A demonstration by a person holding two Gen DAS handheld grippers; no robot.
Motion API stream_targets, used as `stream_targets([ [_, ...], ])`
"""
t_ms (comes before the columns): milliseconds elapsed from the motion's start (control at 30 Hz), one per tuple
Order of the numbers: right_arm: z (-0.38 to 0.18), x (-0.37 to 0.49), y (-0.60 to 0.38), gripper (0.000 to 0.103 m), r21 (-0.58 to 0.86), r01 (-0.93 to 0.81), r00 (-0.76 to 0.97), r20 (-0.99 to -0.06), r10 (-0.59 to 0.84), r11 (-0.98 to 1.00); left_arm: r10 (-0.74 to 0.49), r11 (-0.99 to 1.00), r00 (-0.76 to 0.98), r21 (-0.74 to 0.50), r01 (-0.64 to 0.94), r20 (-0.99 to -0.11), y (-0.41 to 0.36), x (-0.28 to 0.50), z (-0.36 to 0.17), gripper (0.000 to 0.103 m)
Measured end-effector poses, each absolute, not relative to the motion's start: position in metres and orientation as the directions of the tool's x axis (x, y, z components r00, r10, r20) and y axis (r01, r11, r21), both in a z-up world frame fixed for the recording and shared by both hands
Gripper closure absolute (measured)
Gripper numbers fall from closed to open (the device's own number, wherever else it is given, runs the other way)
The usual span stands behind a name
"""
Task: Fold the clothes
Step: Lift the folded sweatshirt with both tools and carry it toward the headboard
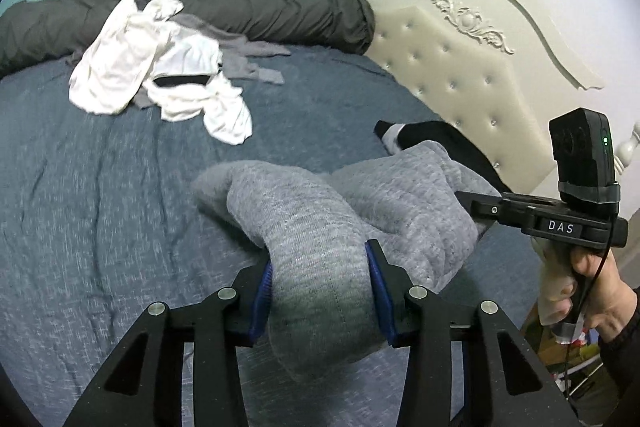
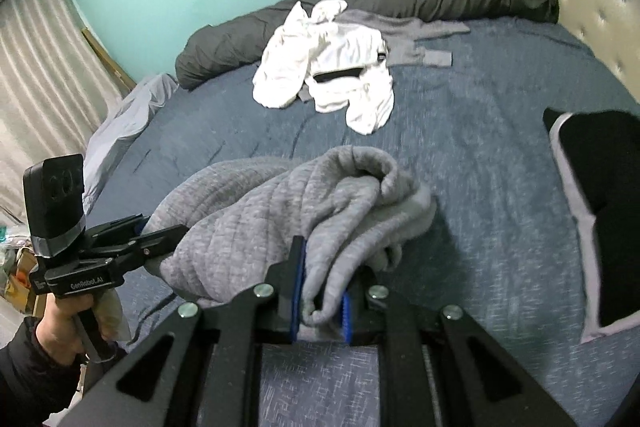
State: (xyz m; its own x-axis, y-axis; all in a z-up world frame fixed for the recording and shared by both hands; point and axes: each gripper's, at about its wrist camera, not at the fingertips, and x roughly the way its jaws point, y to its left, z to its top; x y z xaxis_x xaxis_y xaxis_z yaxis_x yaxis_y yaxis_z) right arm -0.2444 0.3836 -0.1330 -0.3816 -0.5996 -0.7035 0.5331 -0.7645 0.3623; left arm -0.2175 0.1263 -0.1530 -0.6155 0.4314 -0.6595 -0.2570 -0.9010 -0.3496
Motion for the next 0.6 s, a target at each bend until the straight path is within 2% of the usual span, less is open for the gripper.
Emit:
stream_targets([
  [600, -0.058, -0.245, 0.473, 0.089, 0.337, 0.516, -0.473, -0.654, -0.59, -0.787, 0.463, -0.886, -0.628, -0.306, -0.349, -0.625, 0.223, -0.233, -0.077, 0.057],
])
